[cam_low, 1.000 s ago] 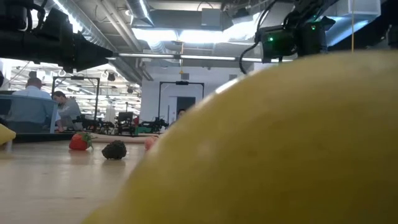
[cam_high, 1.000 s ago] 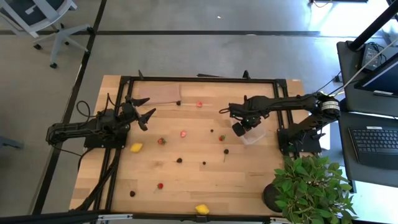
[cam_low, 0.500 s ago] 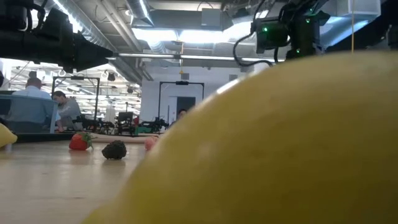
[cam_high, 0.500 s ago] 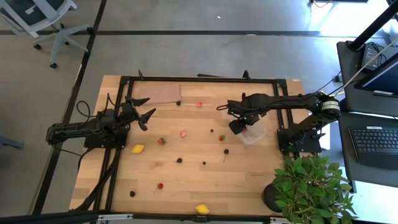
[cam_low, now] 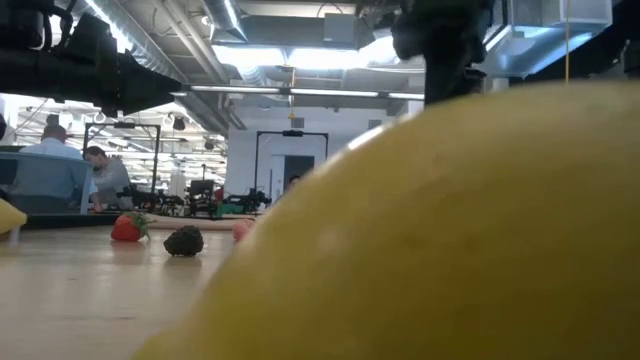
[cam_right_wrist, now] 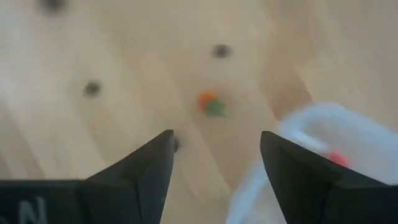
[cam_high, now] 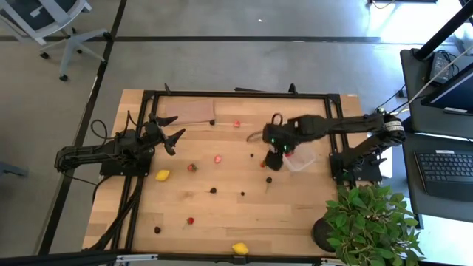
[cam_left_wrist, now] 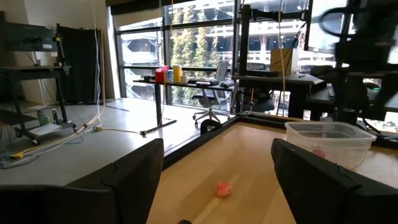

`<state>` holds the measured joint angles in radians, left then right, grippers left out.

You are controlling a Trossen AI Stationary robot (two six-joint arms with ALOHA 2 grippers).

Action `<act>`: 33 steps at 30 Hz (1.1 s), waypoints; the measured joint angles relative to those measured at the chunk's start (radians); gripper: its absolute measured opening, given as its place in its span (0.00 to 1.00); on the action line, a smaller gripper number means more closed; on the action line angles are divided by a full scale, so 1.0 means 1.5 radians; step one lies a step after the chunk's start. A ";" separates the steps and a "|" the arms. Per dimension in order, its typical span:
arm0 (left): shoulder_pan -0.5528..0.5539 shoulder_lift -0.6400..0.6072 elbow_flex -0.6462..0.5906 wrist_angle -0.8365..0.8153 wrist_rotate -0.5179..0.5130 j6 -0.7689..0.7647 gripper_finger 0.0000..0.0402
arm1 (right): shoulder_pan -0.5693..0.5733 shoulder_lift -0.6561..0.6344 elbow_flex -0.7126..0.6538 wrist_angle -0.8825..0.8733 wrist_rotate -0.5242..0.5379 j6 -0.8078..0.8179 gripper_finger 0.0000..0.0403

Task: Pick and placing Produce into tupperware
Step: Put the black cherry into the transparent bin

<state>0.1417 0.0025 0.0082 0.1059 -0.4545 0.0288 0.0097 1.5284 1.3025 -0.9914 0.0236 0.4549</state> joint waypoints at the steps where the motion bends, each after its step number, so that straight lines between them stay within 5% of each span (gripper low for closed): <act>1: 0.000 0.000 0.000 0.000 0.000 0.000 0.72 | 0.021 0.000 -0.004 0.010 0.000 -0.042 0.60; 12: 0.000 0.000 0.000 0.000 0.000 0.000 0.72 | 0.160 0.033 -0.071 0.129 0.028 -0.302 0.60; 23: 0.000 0.000 0.000 -0.001 0.000 0.000 0.72 | 0.165 0.153 -0.115 0.173 0.013 -0.334 0.59; 33: 0.000 0.000 0.000 -0.006 0.000 0.000 0.72 | 0.148 0.222 -0.120 0.190 0.011 -0.362 0.48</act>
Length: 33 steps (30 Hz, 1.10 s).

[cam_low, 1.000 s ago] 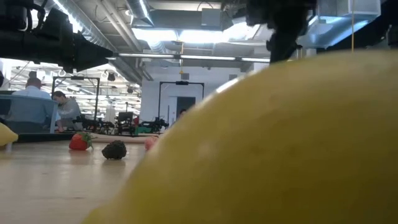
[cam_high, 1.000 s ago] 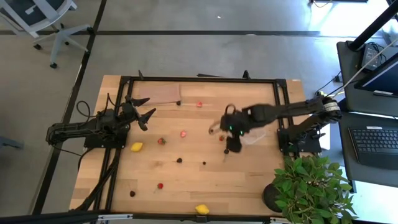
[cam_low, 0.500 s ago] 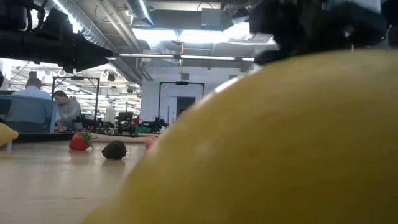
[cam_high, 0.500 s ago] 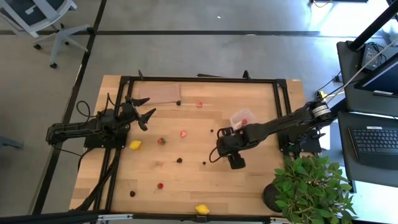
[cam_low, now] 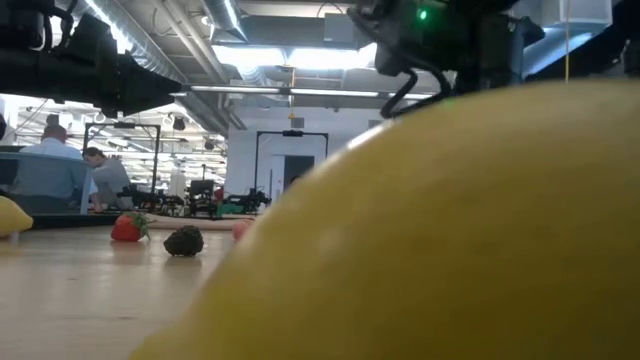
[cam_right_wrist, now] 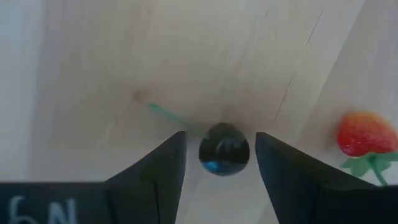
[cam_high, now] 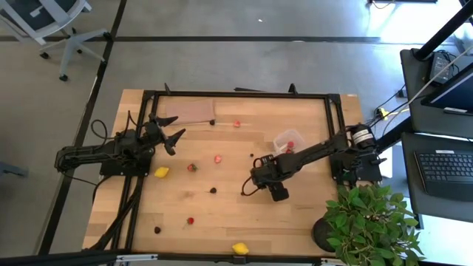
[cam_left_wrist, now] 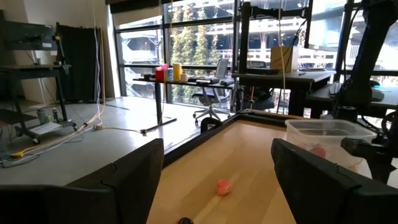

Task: Pick and placing Produce into tupperware
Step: Put the black cherry into the transparent bin

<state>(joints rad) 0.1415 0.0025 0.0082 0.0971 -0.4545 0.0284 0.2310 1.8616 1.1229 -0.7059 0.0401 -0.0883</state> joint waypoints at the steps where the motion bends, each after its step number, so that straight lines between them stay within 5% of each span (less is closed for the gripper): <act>1: 0.000 0.000 0.000 0.000 0.000 0.000 0.72 | -0.001 0.003 0.000 0.000 -0.001 0.000 0.47; 14: 0.000 0.000 0.000 0.000 0.000 0.000 0.72 | -0.011 0.012 0.002 -0.005 -0.010 0.001 0.29; 24: 0.000 0.000 0.000 0.000 0.000 0.000 0.72 | -0.042 0.003 0.088 -0.138 0.010 0.008 0.29; 33: 0.000 0.000 0.000 0.001 0.000 0.000 0.72 | -0.145 -0.081 0.215 -0.219 0.021 0.187 0.30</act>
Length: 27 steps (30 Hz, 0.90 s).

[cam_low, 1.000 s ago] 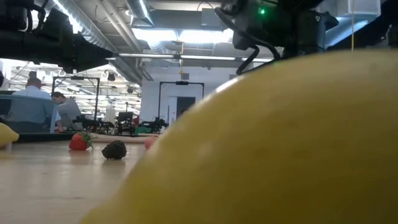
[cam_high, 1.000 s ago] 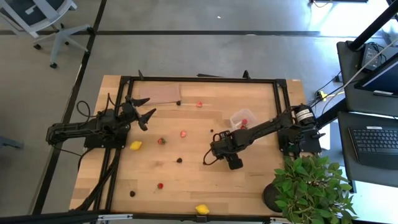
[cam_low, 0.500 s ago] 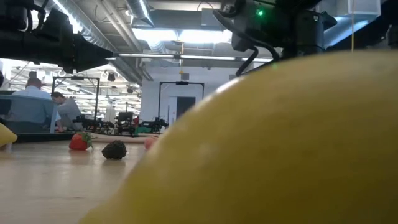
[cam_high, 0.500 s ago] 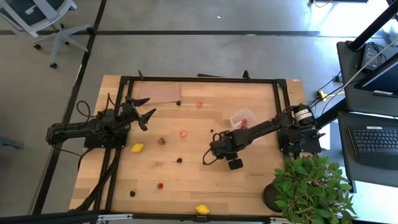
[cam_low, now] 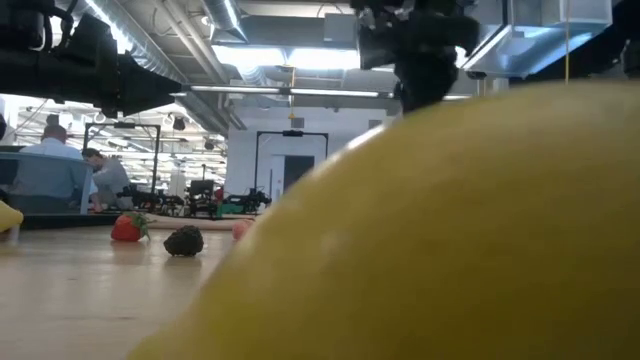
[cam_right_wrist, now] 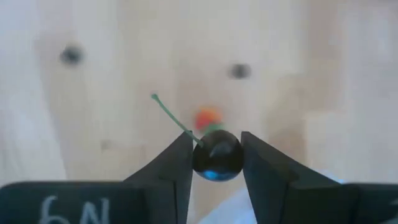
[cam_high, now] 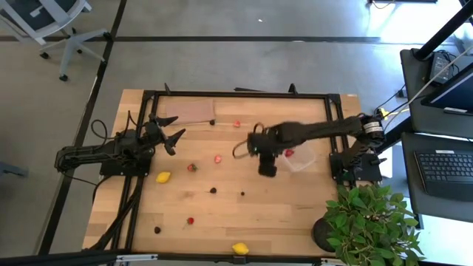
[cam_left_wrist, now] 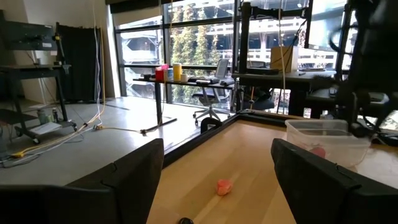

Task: Pick and placing Produce into tupperware
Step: Put the black cherry into the transparent bin

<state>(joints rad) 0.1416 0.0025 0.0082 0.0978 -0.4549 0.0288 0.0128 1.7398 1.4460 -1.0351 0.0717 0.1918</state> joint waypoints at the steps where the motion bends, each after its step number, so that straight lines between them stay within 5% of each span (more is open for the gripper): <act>1: 0.000 0.000 0.000 0.000 0.000 0.000 0.72 | -0.014 -0.008 0.008 -0.020 0.012 0.037 0.30; 8: 0.000 0.000 0.000 0.000 0.000 0.000 0.72 | -0.113 -0.047 -0.015 -0.139 0.031 0.243 0.30; 15: 0.000 0.000 0.000 0.000 0.000 0.000 0.72 | -0.152 -0.048 -0.129 -0.067 -0.048 0.238 0.31; 27: 0.000 0.000 0.000 0.000 0.000 0.000 0.72 | -0.151 -0.048 -0.271 0.038 -0.061 0.255 0.31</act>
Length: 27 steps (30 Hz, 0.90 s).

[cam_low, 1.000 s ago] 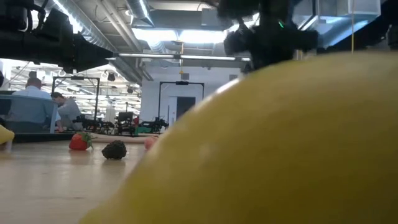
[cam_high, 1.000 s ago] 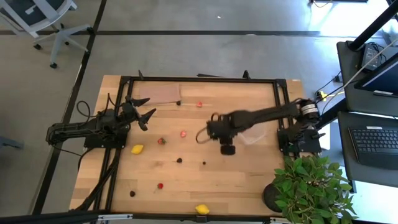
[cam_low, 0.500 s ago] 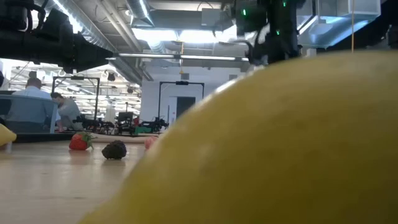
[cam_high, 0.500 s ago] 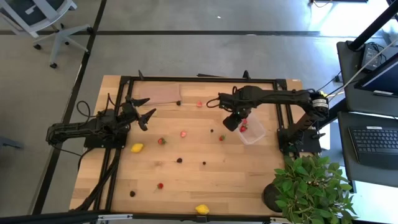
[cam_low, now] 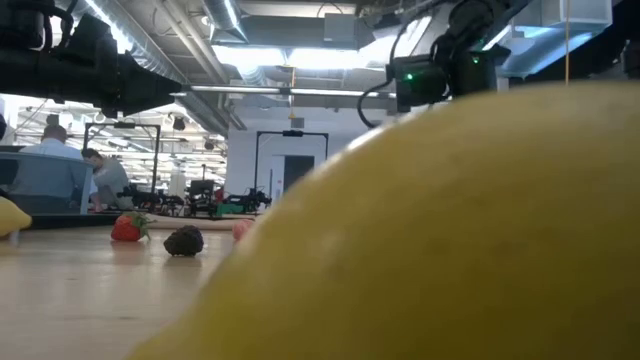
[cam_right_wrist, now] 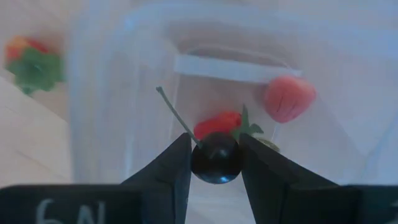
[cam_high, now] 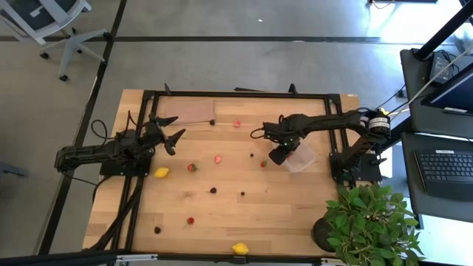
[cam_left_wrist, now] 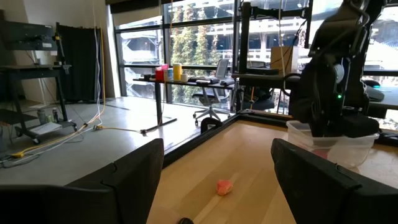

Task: Pick and placing Produce into tupperware
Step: Put the black cherry into the transparent bin, then move the transparent bin to the top center of the table

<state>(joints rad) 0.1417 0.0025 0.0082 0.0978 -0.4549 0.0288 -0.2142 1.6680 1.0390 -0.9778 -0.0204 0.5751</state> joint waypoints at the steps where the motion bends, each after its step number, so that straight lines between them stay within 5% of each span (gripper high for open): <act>1: 0.000 0.000 0.000 0.000 0.000 0.000 0.72 | 0.000 0.000 -0.005 0.001 0.000 0.000 0.31; 16: 0.000 0.000 0.000 0.000 0.000 -0.001 0.72 | 0.004 -0.001 0.032 -0.053 0.000 -0.013 0.52; 22: 0.000 0.000 0.000 0.000 0.000 0.000 0.72 | 0.004 -0.001 0.136 -0.196 0.017 -0.037 0.60; 27: 0.000 0.000 0.000 0.000 0.000 0.000 0.72 | 0.018 -0.001 0.229 -0.180 0.017 -0.117 0.61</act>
<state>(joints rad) 0.1417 0.0025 0.0082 0.0982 -0.4549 0.0284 -0.1871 1.6665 1.3824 -1.2473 0.0057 0.3996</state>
